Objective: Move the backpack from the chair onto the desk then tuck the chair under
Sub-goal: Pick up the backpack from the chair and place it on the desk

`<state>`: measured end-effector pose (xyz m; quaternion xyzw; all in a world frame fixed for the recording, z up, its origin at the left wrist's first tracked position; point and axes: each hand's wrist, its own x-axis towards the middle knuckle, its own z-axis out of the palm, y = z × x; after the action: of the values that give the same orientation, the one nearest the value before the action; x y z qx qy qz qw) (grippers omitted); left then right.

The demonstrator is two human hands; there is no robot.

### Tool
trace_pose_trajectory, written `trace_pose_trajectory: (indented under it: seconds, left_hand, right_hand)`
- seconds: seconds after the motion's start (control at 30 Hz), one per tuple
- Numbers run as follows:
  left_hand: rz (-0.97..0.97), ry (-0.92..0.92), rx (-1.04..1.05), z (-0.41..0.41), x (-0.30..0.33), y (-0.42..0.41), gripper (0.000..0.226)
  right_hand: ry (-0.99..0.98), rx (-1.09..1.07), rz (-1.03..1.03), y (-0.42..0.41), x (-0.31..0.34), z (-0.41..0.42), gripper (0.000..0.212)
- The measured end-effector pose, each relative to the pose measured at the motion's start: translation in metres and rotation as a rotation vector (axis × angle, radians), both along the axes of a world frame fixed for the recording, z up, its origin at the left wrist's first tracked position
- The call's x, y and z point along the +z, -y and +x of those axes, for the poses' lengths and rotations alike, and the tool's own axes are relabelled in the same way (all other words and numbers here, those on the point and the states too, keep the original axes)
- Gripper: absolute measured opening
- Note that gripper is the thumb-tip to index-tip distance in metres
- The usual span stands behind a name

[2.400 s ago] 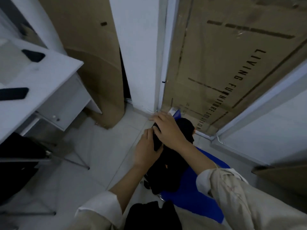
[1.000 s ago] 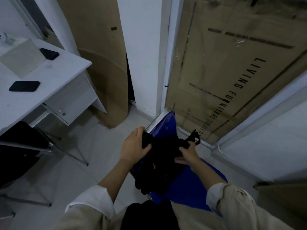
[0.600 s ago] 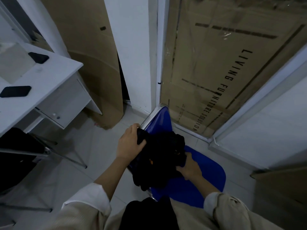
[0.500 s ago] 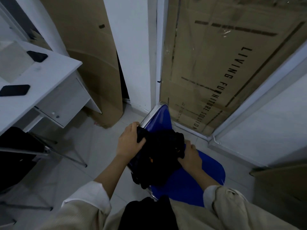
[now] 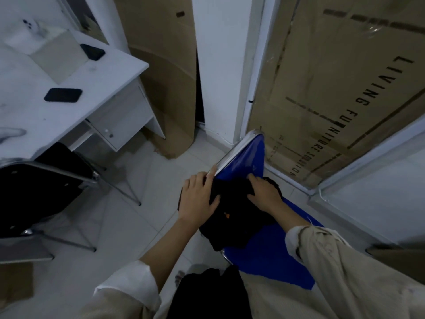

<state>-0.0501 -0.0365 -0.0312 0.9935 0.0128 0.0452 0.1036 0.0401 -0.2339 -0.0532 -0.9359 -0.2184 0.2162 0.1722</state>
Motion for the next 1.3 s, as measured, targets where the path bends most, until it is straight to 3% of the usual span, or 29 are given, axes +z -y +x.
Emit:
trace_pose_trajectory:
  seconds: [0.13,0.37,0.47,0.6,0.7,0.93,1.1,1.3]
  left_hand:
    - [-0.215,-0.029,0.070,-0.026,-0.001,0.003,0.084]
    - [-0.537,-0.032,0.179,-0.050,-0.011,-0.004,0.070]
    - [-0.652,-0.288,0.188,-0.067,-0.032,-0.017,0.079]
    - [-0.534,-0.903,0.081,-0.101,-0.069,-0.040,0.074]
    - [-0.437,-1.134,-0.015,-0.121,-0.074,-0.054,0.065]
    - [-0.446,-1.038,-0.043,-0.135,-0.046,-0.090,0.054]
    - [-0.478,-0.916,-0.104,-0.147,-0.031,-0.102,0.053]
    - [-0.573,-0.848,-0.243,-0.174,-0.020,-0.080,0.092]
  right_hand:
    - [-0.141,0.060,0.000,0.007,-0.011,-0.013,0.053]
    - [-0.220,0.029,-0.100,0.028,-0.033,-0.048,0.053]
    - [-0.220,-0.027,-0.100,0.036,-0.034,-0.062,0.051]
    - [-0.208,-0.144,-0.068,0.044,-0.029,-0.083,0.052]
    - [-0.189,-0.222,-0.079,0.043,-0.023,-0.109,0.051]
    - [-0.144,-0.363,-0.065,0.021,-0.019,-0.177,0.048]
    - [-0.121,-0.500,0.061,0.000,-0.011,-0.223,0.042]
    - [-0.088,-0.600,0.222,-0.014,0.010,-0.281,0.037]
